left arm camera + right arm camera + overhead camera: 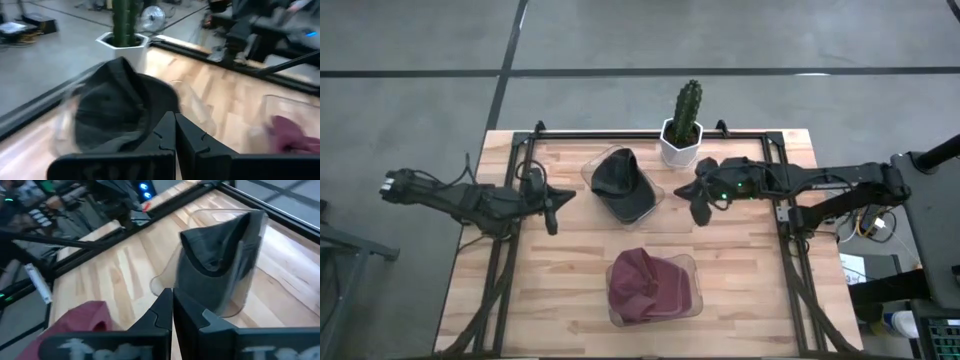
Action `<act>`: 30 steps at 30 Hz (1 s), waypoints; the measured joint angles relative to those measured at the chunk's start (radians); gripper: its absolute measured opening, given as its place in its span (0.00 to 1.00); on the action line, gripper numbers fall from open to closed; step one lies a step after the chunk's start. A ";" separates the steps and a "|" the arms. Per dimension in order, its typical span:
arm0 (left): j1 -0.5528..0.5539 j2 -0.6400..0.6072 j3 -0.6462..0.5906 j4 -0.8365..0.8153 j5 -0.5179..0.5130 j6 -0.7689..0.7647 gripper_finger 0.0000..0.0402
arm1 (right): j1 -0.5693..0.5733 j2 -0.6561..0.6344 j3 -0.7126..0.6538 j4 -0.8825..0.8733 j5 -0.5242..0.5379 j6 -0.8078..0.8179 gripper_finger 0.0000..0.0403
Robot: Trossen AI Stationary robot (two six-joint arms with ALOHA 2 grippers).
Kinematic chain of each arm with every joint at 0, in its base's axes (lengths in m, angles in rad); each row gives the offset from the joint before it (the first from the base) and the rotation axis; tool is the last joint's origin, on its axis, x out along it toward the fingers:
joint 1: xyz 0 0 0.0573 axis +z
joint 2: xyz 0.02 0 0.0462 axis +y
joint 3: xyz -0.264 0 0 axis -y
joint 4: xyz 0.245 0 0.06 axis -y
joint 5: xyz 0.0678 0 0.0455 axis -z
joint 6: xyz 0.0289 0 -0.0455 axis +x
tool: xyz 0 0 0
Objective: Pick & Place hat
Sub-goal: Return to Home Position
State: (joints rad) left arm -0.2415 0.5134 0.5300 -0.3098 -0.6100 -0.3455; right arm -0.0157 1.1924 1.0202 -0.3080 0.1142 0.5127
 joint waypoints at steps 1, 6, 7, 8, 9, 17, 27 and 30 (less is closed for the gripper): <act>0.000 -0.009 -0.023 0.034 0.017 -0.001 0.00 | 0.002 -0.018 -0.030 0.028 -0.012 -0.012 0.02; -0.002 -0.058 -0.086 0.112 0.074 -0.005 0.00 | 0.032 -0.085 -0.180 0.208 -0.045 -0.054 0.02; -0.002 -0.067 -0.088 0.109 0.074 0.005 0.00 | 0.036 -0.097 -0.207 0.249 -0.061 -0.067 0.02; -0.002 -0.076 -0.088 0.105 0.073 0.022 0.00 | 0.038 -0.110 -0.230 0.288 -0.078 -0.074 0.02; -0.001 -0.083 -0.089 0.101 0.073 0.041 0.00 | 0.038 -0.123 -0.251 0.294 -0.099 -0.085 0.02; -0.001 -0.130 -0.094 0.108 0.093 0.072 0.00 | 0.069 -0.196 -0.453 0.276 -0.130 -0.128 0.02; -0.001 -0.189 -0.119 0.137 0.126 0.153 0.00 | 0.072 -0.308 -0.748 0.784 -0.168 -0.199 0.02; -0.001 -0.232 -0.149 0.158 0.130 0.150 0.00 | 0.073 -0.373 -0.781 0.789 -0.169 -0.200 0.02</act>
State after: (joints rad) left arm -0.2424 0.2818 0.3806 -0.1517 -0.4799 -0.1957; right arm 0.0570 0.8197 0.2388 0.4807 -0.0545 0.3127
